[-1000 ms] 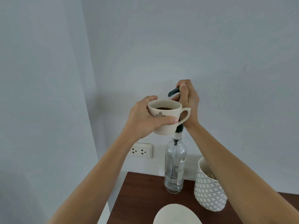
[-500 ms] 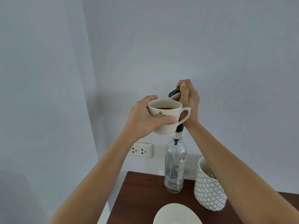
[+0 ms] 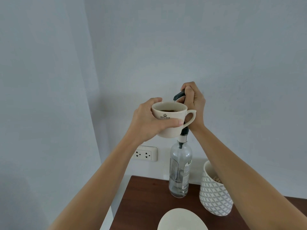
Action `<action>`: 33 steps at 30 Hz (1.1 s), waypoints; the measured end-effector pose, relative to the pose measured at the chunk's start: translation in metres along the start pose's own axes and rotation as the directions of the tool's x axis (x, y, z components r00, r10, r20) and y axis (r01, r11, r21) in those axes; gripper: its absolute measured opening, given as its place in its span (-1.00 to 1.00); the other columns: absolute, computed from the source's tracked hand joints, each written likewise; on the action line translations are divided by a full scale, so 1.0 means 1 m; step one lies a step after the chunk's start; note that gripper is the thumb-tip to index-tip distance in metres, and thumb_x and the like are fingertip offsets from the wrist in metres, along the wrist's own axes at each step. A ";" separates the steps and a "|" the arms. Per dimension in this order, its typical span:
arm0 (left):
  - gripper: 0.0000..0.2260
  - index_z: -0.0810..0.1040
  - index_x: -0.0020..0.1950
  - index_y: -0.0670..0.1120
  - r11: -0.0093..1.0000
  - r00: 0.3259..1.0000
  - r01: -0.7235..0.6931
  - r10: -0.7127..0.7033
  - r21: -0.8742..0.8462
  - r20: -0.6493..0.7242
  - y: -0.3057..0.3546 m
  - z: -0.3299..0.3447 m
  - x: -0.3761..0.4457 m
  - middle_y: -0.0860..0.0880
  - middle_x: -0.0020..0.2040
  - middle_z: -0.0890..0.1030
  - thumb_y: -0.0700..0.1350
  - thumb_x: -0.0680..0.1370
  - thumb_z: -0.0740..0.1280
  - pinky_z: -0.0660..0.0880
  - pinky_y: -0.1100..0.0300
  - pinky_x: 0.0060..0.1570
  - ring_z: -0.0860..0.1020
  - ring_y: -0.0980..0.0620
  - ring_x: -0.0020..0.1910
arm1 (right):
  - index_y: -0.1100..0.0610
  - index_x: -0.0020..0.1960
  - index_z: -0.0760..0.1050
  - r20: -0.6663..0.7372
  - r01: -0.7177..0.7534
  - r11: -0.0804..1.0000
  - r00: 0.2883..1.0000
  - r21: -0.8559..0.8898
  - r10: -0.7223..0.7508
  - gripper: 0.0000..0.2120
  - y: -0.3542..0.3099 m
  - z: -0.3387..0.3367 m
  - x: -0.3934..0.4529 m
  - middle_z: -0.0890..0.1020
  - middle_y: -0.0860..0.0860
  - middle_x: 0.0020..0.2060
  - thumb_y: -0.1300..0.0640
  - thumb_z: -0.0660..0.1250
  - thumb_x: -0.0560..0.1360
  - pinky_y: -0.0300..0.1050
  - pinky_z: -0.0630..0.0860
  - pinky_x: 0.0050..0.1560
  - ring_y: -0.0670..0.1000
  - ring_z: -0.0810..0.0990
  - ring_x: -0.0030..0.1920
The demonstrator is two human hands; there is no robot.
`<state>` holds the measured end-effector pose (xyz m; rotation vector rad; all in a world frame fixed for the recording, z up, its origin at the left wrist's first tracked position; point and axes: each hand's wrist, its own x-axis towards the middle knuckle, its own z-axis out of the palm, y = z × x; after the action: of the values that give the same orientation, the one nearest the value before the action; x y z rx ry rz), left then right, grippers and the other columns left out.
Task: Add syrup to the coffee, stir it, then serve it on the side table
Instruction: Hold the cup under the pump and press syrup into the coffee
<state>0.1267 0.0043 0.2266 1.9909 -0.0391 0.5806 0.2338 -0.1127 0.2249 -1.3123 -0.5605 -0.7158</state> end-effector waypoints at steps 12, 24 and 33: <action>0.04 0.47 0.44 0.04 1.000 1.000 0.007 -0.007 -0.002 -0.003 -0.001 0.000 0.000 0.08 0.18 0.63 0.27 -0.03 0.56 0.61 0.06 0.19 0.62 0.07 0.16 | 0.32 -0.18 0.39 0.006 0.010 1.000 1.000 -0.022 -0.010 -0.78 0.000 0.000 0.002 0.37 0.25 -0.50 0.28 0.07 0.57 -0.05 0.31 -0.40 0.12 0.35 -0.44; 0.04 0.48 0.44 0.02 1.000 1.000 0.004 -0.004 -0.019 0.000 0.000 0.001 -0.001 0.09 0.17 0.63 0.27 -0.04 0.55 0.60 0.16 0.11 0.62 0.10 0.13 | 0.35 -0.19 0.40 0.019 0.002 1.000 1.000 -0.030 -0.002 -0.79 -0.001 -0.001 0.001 0.36 0.05 -0.54 0.32 0.06 0.56 -0.23 0.31 -0.47 0.01 0.37 -0.49; 0.05 0.46 0.45 0.04 1.000 1.000 0.010 -0.010 0.022 0.006 -0.001 0.001 -0.003 0.07 0.20 0.62 0.30 -0.04 0.54 0.60 0.05 0.19 0.60 0.05 0.19 | 0.25 -0.12 0.42 -0.027 -0.005 0.999 1.000 -0.032 0.004 -0.77 0.000 0.001 -0.003 0.50 0.39 -0.42 0.18 0.08 0.62 0.09 0.48 -0.35 0.22 0.50 -0.43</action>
<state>0.1250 0.0030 0.2244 2.0129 -0.0266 0.5709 0.2314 -0.1115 0.2228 -1.3316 -0.5259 -0.7411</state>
